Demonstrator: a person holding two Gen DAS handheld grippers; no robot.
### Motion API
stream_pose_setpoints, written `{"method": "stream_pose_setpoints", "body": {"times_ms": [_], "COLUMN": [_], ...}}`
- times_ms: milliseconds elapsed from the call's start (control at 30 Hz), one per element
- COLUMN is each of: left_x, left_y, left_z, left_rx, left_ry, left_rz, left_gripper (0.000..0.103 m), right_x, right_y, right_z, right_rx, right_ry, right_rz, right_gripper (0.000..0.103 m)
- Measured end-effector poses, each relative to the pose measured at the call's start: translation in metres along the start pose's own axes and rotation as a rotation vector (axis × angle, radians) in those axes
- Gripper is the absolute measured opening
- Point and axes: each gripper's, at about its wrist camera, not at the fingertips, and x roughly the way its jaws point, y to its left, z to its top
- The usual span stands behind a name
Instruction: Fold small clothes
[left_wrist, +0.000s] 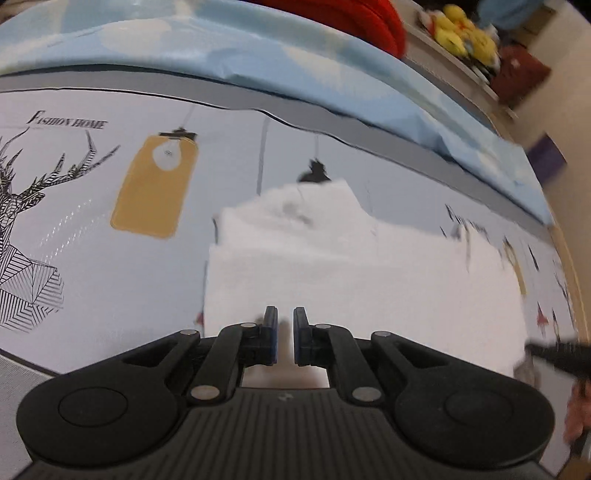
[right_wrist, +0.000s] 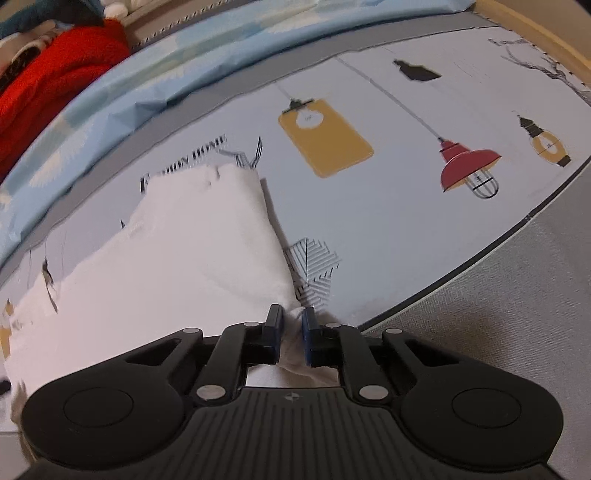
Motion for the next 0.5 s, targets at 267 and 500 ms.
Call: {"method": "stream_pose_setpoints", "body": {"times_ms": [267,500], "left_x": [0.002,-0.021], "left_y": [0.005,-0.005], "left_z": [-0.035,-0.056], "left_rx": [0.086,0.023], "left_ry": [0.075,0.015], "left_rz": [0.106,0.173], "left_gripper": [0.016,0.021], "right_x": [0.011,-0.047], "right_y": [-0.007,-0.027], "right_z": [-0.006,-0.008], "right_rx": [-0.072,0.004], "right_ry": [0.062,-0.029], "right_rz": [-0.027,-0.032], "right_gripper": [0.03,0.042]}}
